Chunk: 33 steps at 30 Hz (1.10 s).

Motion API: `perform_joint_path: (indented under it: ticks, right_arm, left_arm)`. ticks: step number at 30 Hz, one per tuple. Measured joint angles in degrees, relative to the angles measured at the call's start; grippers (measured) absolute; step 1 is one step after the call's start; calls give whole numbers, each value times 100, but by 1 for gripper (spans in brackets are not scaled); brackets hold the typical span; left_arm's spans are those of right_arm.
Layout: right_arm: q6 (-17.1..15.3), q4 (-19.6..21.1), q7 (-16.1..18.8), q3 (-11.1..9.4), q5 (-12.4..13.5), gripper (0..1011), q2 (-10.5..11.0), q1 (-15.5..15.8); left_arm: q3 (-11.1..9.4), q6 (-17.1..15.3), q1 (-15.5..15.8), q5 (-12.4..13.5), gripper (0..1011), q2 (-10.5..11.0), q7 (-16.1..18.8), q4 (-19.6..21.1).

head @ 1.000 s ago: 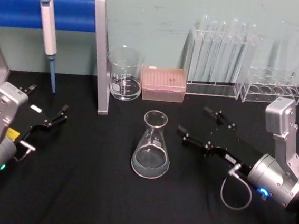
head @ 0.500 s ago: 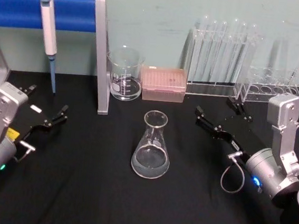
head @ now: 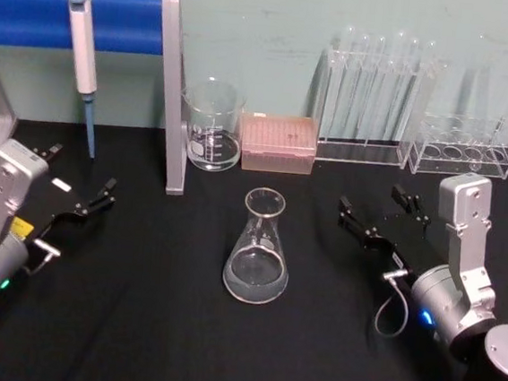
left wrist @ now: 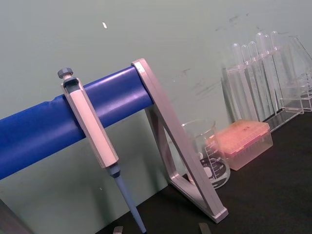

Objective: Grasp the erlenmeyer flask with one hand, shake it three times, then place it back.

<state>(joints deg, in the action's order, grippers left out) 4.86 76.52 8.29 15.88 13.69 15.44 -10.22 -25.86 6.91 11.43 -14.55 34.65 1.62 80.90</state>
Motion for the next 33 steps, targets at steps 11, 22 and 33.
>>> perform_joint_path:
  ticks: [11,22,33]
  right_arm:
    - [-112,-101,69,-88,-161,1002,-102,18]
    - [-146,-101,102,-117,-238,1002,-128,24]
    - [-142,-97,100,-109,-226,1003,-124,24]
  left_arm:
    - [0,0,0,0,1001,0,0,0]
    - [0,0,0,0,1001,0,0,0]
    - [0,0,0,0,1001,0,0,0]
